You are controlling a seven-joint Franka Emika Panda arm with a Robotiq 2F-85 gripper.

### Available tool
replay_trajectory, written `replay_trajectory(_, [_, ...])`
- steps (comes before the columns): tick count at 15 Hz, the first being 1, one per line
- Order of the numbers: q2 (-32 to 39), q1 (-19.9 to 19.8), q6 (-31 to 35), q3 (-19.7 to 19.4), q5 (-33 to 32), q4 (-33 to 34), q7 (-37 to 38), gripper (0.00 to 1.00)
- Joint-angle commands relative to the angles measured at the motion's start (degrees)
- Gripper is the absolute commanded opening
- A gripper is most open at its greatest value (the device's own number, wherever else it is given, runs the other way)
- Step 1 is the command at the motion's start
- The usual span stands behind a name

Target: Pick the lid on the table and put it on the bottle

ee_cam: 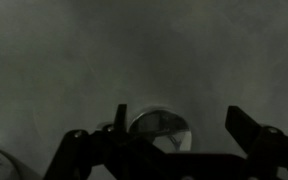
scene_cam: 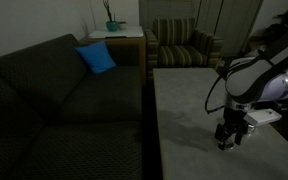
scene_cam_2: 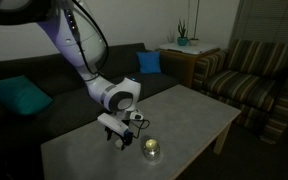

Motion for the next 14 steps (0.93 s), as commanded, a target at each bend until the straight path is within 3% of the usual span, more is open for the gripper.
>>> replay_trajectory(1, [0.0,0.7,-0.05,-0.67,1.05,0.33,-0.01,1.0])
replay_trajectory(6, [0.0,0.92,-0.52,-0.9,0.59,0.54,-0.48,1.0])
replay_trajectory(14, [0.0,5.82,4.48,-5.22,-0.25,0.15,6.77,1.0])
